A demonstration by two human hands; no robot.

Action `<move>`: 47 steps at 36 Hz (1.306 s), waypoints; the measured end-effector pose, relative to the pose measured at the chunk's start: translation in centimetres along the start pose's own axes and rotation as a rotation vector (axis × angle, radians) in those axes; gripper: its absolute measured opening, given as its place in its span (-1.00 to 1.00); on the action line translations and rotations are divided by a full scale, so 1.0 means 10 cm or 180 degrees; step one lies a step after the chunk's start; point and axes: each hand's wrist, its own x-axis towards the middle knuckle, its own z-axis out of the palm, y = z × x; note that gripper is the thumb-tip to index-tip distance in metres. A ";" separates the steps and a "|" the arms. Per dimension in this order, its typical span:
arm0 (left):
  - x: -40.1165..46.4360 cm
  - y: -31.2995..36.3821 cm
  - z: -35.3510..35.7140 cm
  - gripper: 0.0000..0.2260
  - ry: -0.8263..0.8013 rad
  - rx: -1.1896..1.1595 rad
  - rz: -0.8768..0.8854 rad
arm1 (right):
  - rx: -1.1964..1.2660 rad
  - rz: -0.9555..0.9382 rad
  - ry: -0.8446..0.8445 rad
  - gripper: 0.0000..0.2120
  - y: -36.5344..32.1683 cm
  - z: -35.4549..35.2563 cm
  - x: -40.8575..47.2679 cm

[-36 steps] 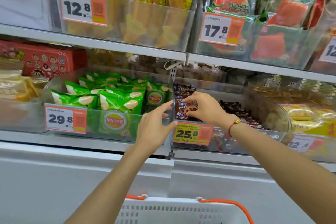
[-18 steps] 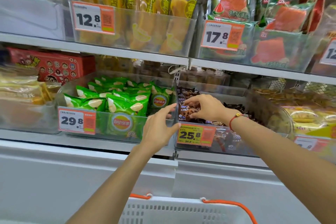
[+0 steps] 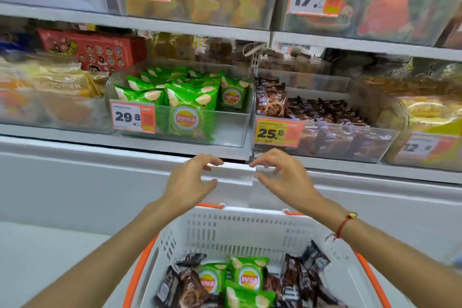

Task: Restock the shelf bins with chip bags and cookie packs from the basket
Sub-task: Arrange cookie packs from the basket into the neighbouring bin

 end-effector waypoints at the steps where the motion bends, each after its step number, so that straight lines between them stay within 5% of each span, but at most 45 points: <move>1: -0.09 -0.06 0.04 -0.67 -0.0148 0.0122 -0.0089 | 0.0028 0.0130 -0.0094 -0.79 0.04 0.13 -0.10; 12: -0.70 -0.79 0.82 -0.70 -0.1916 0.1357 -0.0284 | 0.0016 0.0953 -0.2432 -0.73 0.45 1.47 -1.00; 20: -0.99 -1.16 1.35 -0.60 -0.3177 0.2554 0.0601 | -0.0943 0.0274 -0.3501 -0.35 0.46 2.20 -1.45; 25: -1.06 -1.29 1.53 -0.39 -0.3187 0.2638 0.0416 | -0.1293 -0.0091 -0.3166 -0.34 0.50 2.35 -1.61; 33: -1.02 -1.25 1.60 -0.56 -0.2931 0.2823 0.0359 | -0.0797 0.0230 -0.3111 -0.51 0.55 2.05 -1.33; 36: -0.95 -1.15 1.48 -0.59 -0.3093 0.2189 0.0101 | -0.0628 0.0491 -0.3130 -0.61 0.58 1.74 -1.15; 41: -0.64 -0.61 1.14 -0.31 -0.3016 0.0338 -0.0619 | 0.0088 0.1577 -0.2811 -0.88 0.59 1.10 -0.81; 47: -0.15 0.07 0.78 -0.59 -0.2333 -0.0722 -0.1051 | 0.0960 0.2337 -0.1821 -0.75 0.40 0.34 -0.46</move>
